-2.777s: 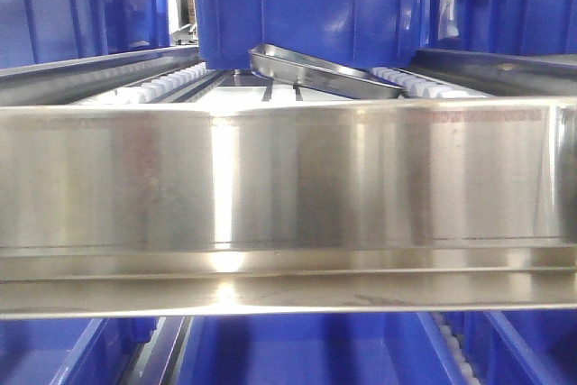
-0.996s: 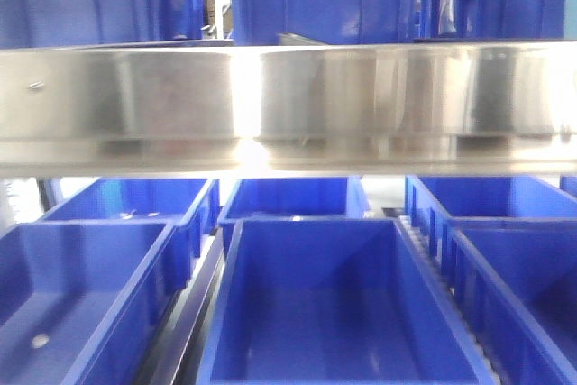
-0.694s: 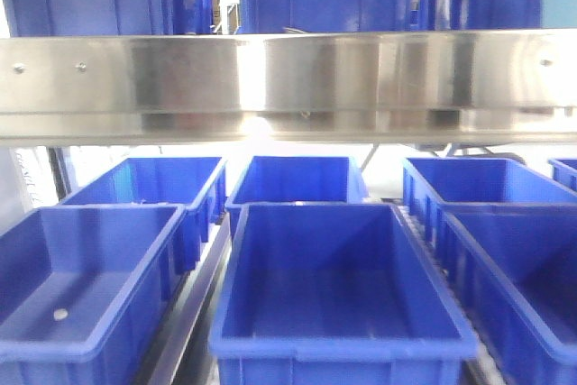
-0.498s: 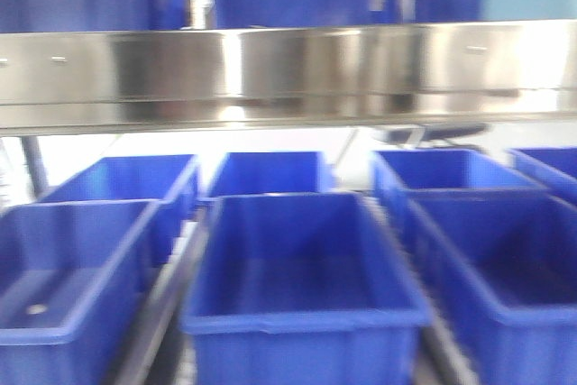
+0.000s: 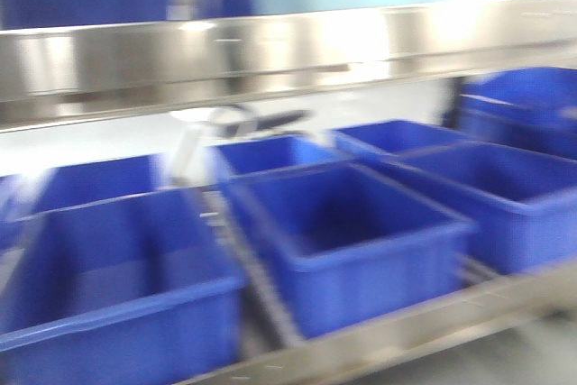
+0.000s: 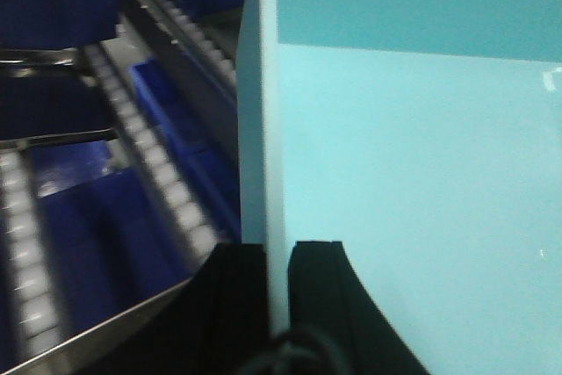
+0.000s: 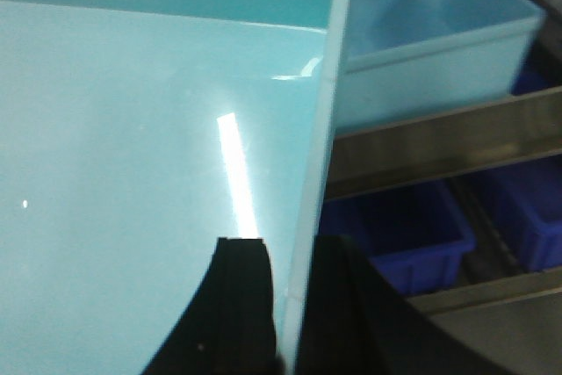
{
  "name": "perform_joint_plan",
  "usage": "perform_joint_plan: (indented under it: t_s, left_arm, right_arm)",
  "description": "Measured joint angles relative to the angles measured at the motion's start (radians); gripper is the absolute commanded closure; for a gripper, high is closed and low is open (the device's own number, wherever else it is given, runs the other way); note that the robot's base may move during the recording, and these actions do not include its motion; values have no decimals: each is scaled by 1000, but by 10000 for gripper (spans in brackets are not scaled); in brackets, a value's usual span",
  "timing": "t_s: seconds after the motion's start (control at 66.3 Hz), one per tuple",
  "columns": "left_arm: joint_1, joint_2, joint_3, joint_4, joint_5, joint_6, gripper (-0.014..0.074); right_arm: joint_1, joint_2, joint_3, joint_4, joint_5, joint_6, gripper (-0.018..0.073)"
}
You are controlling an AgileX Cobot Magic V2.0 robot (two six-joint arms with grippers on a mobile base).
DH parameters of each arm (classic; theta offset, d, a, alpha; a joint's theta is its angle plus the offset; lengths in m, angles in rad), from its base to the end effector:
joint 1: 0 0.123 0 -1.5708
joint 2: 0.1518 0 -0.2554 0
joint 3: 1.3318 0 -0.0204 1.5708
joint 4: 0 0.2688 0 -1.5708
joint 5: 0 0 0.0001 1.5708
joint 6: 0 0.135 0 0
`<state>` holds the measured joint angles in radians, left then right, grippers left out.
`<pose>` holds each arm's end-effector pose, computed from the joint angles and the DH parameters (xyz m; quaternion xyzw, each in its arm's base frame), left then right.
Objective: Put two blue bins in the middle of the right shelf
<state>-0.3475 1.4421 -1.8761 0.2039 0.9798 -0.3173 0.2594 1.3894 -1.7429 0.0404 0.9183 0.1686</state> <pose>0.3356 -0.0974 0.4720 0.0163 0.8448 -0.0752 0.5296 0.3340 0.0931 0.4493 -0.0366 0.8533 0.1300 0.5036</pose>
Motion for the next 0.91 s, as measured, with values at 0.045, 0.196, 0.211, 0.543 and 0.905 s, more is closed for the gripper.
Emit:
perform_joint_plan:
  t_s: [0.045, 0.196, 0.211, 0.543, 0.905]
  left_arm:
    - [0, 0, 0, 0, 0, 0, 707]
    - [0, 0, 0, 0, -2, 0, 707]
    - [0, 0, 0, 0, -2, 0, 707]
    - [0, 0, 0, 0, -4, 0, 707]
    - [0, 0, 0, 0, -6, 0, 707]
  right_arm:
    - [0, 0, 0, 0, 0, 0, 725]
    - [0, 0, 0, 0, 0, 0, 725]
    - [0, 0, 0, 0, 0, 0, 725]
    - [0, 0, 0, 0, 0, 2, 725]
    - [0, 0, 0, 0, 0, 2, 725]
